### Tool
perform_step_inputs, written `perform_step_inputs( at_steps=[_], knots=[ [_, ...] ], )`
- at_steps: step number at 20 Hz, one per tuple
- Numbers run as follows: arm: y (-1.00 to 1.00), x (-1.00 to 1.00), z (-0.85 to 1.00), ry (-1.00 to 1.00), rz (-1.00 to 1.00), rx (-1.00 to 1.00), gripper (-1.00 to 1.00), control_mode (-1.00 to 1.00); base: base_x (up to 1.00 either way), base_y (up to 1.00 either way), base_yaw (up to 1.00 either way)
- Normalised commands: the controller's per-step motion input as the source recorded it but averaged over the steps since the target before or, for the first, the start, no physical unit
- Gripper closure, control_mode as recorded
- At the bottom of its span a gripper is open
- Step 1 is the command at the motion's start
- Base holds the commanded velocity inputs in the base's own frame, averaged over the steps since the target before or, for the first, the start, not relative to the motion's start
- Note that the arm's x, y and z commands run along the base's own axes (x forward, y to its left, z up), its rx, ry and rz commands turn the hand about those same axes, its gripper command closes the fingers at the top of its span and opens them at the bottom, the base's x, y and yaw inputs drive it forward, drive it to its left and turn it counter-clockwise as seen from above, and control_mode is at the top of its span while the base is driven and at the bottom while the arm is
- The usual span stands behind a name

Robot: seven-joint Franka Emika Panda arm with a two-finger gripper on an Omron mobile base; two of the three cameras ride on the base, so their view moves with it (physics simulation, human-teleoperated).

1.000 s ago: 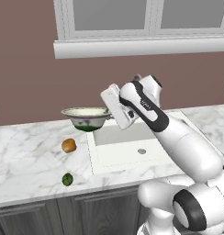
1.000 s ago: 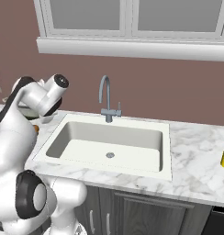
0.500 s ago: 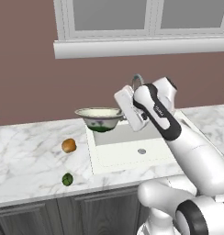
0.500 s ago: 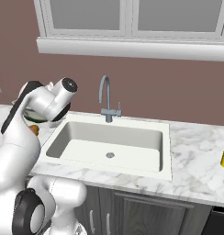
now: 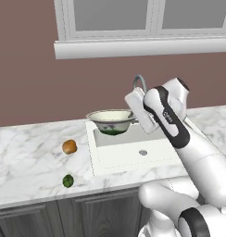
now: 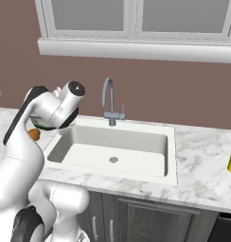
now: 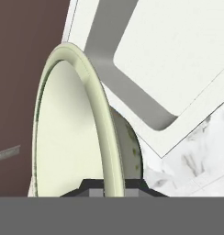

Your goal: Remove the potato and avocado from the sink. Then move the bowl and cup from the counter to the sink for washing.

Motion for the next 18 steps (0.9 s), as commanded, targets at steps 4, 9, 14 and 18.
perform_step_inputs(
  at_steps=[4,9,14,18],
  knots=[
    [-0.4,-0.15,0.0,0.0,0.0,0.0,1.0,-1.0,0.0,0.0,0.0],
    [-0.42,-0.18,0.0,0.0,0.0,0.0,1.0,-1.0,0.0,0.0,0.0],
    [-0.41,-0.15,0.0,0.0,0.05,0.0,1.0,-1.0,0.0,0.0,0.0],
    [-0.38,-0.09,0.0,0.0,0.14,0.0,1.0,-1.0,0.0,0.0,0.0]
  ],
)
